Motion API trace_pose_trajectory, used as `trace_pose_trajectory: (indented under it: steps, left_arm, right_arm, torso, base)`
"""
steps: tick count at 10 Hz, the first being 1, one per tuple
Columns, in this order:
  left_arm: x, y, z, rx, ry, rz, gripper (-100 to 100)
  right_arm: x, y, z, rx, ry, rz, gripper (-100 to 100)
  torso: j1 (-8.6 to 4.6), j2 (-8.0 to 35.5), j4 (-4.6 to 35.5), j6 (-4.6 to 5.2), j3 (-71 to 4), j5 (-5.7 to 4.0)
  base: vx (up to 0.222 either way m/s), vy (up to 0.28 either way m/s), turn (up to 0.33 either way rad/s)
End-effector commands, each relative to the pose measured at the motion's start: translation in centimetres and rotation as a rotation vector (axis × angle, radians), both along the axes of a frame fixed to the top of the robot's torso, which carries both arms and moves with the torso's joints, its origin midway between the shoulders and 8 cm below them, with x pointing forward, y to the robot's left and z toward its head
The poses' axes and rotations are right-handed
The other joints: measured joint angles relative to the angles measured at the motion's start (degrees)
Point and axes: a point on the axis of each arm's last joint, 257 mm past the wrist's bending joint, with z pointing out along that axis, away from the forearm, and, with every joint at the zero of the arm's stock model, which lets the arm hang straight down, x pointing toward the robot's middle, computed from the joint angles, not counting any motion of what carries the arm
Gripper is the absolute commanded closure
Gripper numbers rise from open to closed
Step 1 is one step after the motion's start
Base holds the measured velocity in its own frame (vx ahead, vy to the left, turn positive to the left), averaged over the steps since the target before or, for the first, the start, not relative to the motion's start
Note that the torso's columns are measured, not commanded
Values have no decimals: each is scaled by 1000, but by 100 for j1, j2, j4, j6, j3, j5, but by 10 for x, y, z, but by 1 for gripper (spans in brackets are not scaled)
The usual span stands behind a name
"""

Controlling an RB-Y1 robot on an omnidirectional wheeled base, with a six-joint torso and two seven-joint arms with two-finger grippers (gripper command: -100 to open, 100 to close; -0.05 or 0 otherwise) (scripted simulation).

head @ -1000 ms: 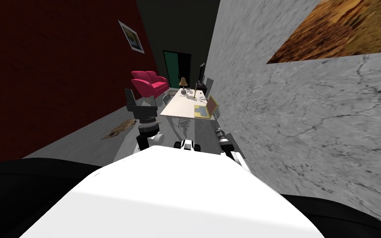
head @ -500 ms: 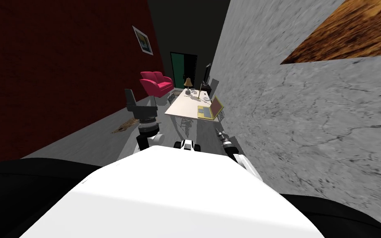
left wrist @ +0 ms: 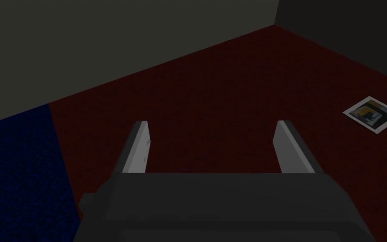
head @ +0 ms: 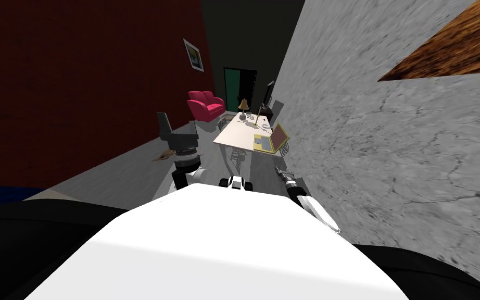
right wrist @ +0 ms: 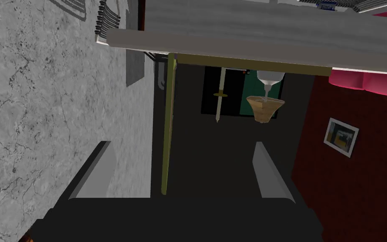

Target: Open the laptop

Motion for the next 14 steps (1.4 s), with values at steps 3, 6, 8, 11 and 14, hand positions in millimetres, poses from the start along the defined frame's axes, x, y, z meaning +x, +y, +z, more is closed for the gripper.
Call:
trace_pose_trajectory:
  steps: [3,6,8,11,14]
  left_arm:
    - [0,0,0,0,0,0,0]
    - [0,0,0,0,0,0,0]
    - [0,0,0,0,0,0,0]
    - [0,0,0,0,0,0,0]
    - [0,0,0,0,0,0,0]
  right_arm:
    - [-24,-78,-17,-376,134,-28,-100]
    - [-29,-106,-14,-522,172,-29,-100]
    - [-41,-154,-8,-733,241,-44,-100]
    - [-44,-178,3,-871,270,-38,-100]
    - [-50,-220,24,-1095,322,-39,-100]
  torso:
    - [-3,1,0,1,0,0]
    - [-5,-3,-1,1,-2,-1]
    - [-1,0,0,0,-1,1]
    - [-1,-1,0,2,-2,1]
    - [-4,0,0,5,0,-1]
  base:
    - [-4,25,187]
    - [0,16,119]
    - [-2,22,197]
    - [2,19,141]
    - [1,15,153]
